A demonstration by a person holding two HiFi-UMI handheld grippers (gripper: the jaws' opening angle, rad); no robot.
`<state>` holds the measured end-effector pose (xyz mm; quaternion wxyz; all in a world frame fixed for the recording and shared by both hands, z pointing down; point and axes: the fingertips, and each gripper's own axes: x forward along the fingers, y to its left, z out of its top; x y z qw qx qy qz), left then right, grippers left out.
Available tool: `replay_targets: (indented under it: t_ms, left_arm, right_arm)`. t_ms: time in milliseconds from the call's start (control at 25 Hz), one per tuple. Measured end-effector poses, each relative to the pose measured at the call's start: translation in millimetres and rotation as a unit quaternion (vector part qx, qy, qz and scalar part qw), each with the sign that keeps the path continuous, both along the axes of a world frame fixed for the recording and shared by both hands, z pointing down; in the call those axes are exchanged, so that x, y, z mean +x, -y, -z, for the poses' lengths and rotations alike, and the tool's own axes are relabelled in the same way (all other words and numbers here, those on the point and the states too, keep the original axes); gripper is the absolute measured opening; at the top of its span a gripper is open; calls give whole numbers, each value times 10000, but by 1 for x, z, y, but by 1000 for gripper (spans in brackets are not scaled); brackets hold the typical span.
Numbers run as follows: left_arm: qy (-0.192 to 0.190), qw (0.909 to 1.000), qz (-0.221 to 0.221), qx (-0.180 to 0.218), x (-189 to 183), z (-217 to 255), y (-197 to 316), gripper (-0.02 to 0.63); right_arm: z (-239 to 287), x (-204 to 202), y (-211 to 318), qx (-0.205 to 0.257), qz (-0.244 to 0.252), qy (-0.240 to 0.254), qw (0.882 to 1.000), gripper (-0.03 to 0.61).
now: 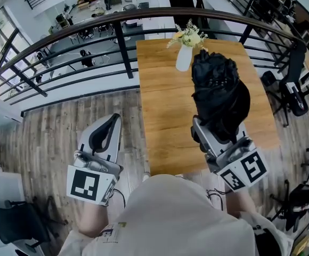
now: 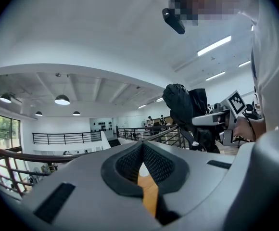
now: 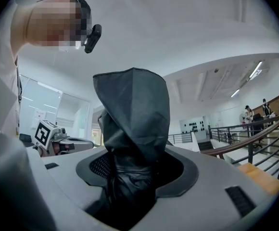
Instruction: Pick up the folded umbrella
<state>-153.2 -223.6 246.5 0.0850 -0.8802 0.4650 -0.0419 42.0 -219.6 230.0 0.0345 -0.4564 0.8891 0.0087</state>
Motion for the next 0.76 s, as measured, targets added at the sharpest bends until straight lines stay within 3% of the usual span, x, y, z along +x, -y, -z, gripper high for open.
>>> replay_targets:
  t_ms: [760]
  left_arm:
    - [-20,9999,92,-53,1,0,8,15]
  right_arm:
    - [-10,-2,13,-203,167,14,9997,262]
